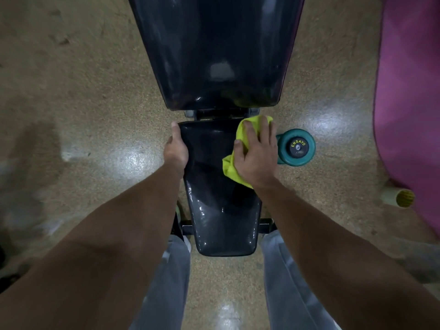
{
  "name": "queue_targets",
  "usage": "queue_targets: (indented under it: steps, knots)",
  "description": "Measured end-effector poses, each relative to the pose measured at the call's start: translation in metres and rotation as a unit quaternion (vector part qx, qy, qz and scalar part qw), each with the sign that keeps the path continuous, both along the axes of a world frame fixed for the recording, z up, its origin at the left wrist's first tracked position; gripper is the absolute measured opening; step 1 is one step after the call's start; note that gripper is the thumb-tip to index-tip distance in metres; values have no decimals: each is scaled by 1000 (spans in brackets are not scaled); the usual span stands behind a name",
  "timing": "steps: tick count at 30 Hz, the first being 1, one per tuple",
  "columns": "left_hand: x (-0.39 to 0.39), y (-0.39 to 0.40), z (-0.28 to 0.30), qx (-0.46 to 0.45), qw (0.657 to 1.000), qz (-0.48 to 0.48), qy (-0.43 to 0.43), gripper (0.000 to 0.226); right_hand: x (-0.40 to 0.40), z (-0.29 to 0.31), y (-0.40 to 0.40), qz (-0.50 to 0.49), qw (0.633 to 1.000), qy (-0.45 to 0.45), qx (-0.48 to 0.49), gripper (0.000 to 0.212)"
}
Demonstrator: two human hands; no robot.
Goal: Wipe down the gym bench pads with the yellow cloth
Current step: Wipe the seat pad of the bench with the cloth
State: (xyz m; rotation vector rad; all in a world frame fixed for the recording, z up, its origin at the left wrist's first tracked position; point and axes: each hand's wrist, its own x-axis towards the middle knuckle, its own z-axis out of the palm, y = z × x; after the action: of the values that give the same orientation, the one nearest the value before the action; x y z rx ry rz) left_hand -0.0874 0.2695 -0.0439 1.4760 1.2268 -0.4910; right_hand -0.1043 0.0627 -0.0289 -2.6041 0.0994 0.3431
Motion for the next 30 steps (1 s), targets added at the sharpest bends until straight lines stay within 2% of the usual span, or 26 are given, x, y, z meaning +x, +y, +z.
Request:
queue_targets:
  steps: [4,8,12,18,20,23,28,30]
  knots:
    - [0,-2,4,3,1000,-1,-2,120,-48,7,-8,70,997,-23,33,59]
    - [0,0,0,5,1000,2,5,126,-69,4,-19,5,995,-33,97,56]
    - [-1,1,-7,-2,1000,15,5,124,-57,6,-4,-9,999,-13,42,60]
    - [-9,7,-24,-27,999,27,20,135,-73,9,-6,105,993,-42,29,59]
    - [-17,7,-26,-31,999,20,16,131,-62,7,-11,84,995,-37,37,59]
    - [-22,4,-23,-35,999,15,7,136,-45,10,1,37,999,6,0,61]
    - [-23,5,-26,-29,999,18,8,143,-78,20,8,155,987,-29,-4,60]
    - [-22,5,-25,-25,999,19,9,144,-83,18,-3,165,986,-38,12,59]
